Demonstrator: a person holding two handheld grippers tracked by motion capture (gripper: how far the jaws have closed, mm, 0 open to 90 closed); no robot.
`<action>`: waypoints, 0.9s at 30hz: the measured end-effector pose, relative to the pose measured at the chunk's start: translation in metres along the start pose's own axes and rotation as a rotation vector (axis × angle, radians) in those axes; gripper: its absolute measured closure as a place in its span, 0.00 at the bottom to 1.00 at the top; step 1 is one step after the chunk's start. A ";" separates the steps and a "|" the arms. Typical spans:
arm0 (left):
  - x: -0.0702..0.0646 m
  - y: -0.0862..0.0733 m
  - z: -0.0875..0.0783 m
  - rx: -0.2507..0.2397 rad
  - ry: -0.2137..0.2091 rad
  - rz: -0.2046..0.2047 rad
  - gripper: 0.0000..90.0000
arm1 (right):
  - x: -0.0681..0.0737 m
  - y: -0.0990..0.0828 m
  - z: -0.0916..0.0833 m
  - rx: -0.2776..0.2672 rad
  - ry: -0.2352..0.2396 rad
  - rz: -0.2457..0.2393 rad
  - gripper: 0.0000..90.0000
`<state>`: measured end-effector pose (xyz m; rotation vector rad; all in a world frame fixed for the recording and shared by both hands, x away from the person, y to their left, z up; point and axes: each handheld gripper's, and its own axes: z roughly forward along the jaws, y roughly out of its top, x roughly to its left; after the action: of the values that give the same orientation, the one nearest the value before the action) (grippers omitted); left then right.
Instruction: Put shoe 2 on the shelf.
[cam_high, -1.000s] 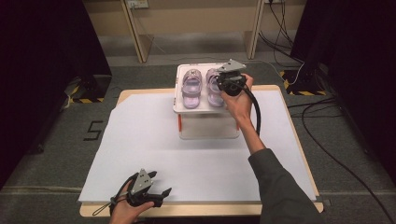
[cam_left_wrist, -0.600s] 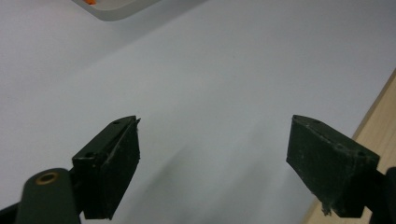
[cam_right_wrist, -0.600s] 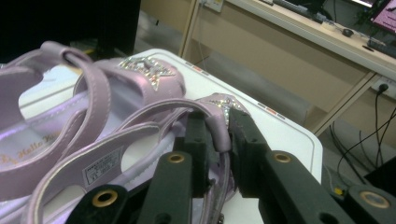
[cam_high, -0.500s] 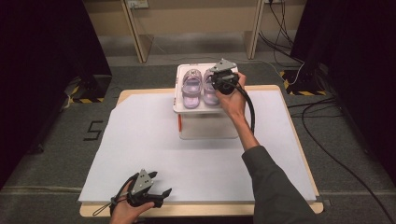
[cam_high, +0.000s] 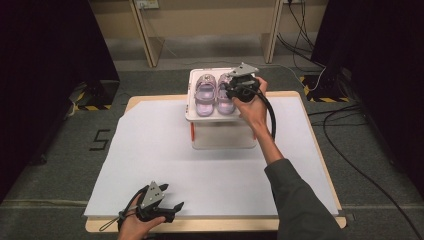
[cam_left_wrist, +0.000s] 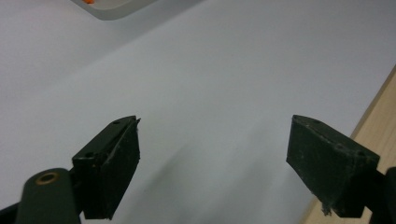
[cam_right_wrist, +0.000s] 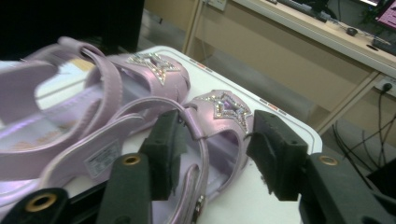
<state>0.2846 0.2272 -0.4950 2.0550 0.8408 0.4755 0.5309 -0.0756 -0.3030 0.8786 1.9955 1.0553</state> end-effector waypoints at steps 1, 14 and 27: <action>0.000 0.000 0.000 0.000 0.000 0.000 0.19 | 0.000 0.000 -0.004 -0.012 0.006 0.007 0.56; 0.001 -0.001 0.001 0.003 0.007 -0.007 0.19 | -0.009 -0.019 -0.044 -0.086 0.110 0.126 0.46; 0.001 -0.001 0.001 0.008 0.008 -0.006 0.19 | 0.004 -0.052 -0.077 -0.110 0.199 0.134 0.43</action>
<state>0.2858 0.2280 -0.4959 2.0590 0.8547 0.4785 0.4535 -0.1255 -0.3163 0.8877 2.0387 1.3624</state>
